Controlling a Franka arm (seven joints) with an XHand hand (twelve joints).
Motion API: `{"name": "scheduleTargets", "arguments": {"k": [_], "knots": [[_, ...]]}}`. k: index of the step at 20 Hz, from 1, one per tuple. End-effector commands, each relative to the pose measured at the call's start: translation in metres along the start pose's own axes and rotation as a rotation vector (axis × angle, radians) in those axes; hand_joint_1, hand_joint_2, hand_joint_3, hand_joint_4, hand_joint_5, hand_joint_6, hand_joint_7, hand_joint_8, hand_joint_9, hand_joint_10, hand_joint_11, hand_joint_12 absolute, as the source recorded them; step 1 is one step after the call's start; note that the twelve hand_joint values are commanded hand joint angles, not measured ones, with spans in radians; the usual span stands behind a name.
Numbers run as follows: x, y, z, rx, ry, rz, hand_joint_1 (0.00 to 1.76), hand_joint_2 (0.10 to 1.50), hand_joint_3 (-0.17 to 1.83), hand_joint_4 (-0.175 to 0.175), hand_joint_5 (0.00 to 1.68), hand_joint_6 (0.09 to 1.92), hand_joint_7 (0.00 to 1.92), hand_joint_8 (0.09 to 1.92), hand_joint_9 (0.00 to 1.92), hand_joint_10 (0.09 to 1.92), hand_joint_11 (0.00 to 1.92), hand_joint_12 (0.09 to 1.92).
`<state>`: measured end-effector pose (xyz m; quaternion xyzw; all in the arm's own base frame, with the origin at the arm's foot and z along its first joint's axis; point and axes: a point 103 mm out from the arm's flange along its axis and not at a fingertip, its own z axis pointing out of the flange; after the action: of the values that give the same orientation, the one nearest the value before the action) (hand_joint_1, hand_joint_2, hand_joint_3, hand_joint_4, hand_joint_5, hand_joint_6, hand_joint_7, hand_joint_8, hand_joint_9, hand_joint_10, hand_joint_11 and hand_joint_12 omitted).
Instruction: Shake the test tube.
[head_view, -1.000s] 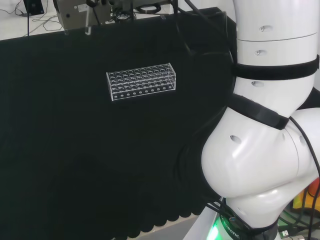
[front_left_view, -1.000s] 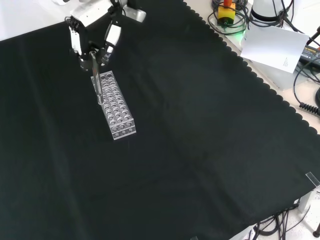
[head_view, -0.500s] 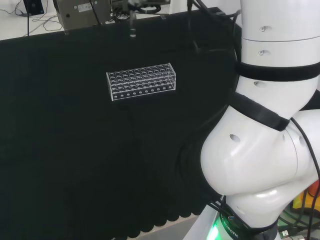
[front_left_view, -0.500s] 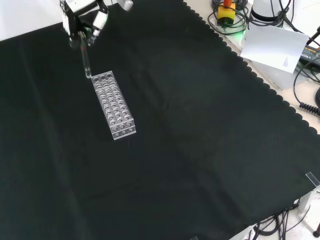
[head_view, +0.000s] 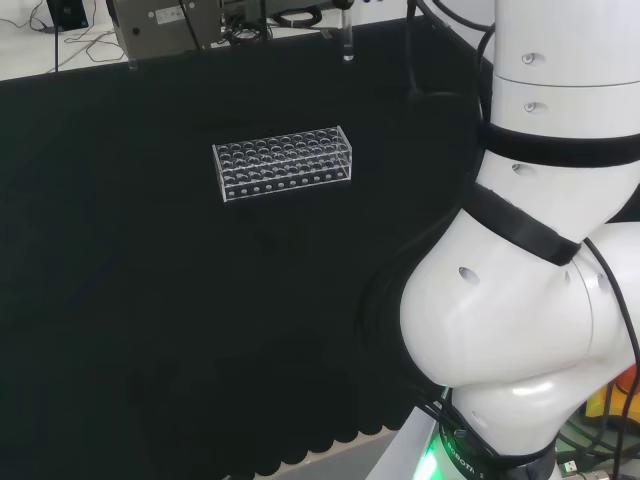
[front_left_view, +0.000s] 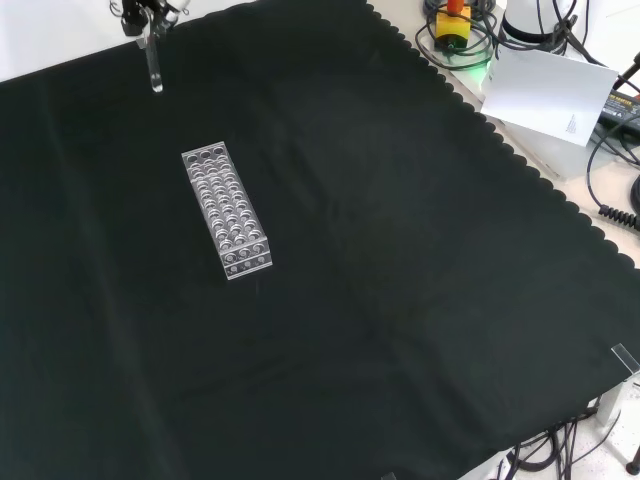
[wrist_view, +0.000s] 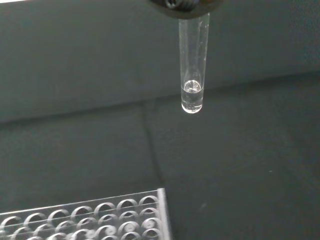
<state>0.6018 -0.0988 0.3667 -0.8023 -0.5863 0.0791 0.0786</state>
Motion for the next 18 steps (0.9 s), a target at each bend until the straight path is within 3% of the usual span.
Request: {"name": "scheduleTargets", "arguments": {"k": [1, 8, 18], "knots": [[-0.017, 0.001, -0.006, -0.009, -0.01, 0.04, 1.43, 1.04, -0.17, -0.175, 1.36, 0.09, 1.31, 0.69, 1.36, 0.54, 1.45, 0.74], [0.017, -0.002, 0.009, 0.016, 0.031, -0.028, 1.43, 1.04, -0.17, -0.175, 1.36, 0.09, 1.31, 0.69, 1.36, 0.54, 1.45, 0.74], [0.103, -0.012, 0.038, 0.073, 0.116, -0.185, 1.43, 1.04, -0.17, -0.175, 1.36, 0.09, 1.31, 0.69, 1.36, 0.54, 1.45, 0.74]]}}
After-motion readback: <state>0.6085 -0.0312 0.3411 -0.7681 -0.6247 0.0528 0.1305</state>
